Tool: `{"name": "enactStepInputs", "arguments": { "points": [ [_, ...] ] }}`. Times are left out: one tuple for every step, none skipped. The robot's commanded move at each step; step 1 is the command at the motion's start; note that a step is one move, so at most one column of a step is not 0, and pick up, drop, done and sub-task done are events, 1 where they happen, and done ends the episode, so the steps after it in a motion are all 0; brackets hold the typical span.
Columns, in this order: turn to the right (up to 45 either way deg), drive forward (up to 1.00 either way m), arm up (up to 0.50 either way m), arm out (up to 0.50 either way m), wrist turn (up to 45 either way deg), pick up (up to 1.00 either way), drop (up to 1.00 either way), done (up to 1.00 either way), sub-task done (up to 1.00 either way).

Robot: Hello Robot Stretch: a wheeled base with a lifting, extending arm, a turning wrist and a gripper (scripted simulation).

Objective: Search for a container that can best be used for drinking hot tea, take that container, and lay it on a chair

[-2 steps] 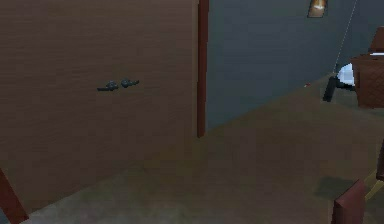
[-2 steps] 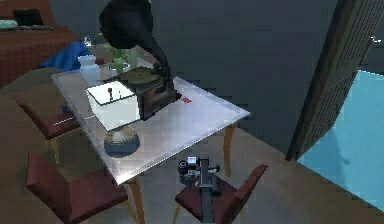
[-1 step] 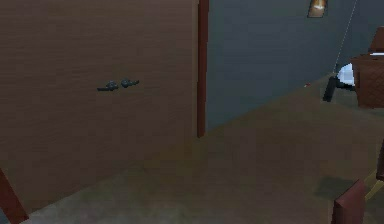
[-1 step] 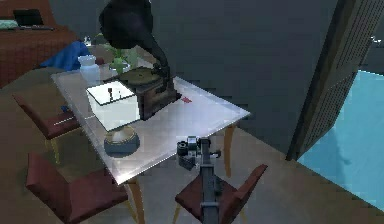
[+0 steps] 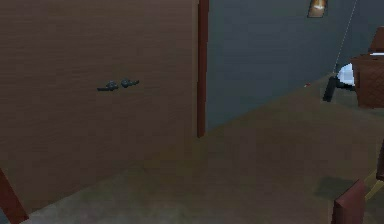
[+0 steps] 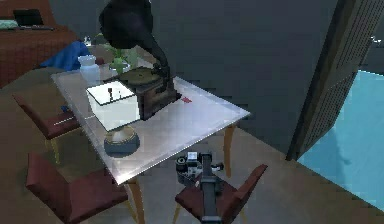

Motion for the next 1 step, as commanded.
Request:
{"name": "enactStepInputs", "arguments": {
  "points": [
    [0.0,0.00,0.00,0.00,0.0,0.00,0.00,1.00,0.00]
  ]
}}
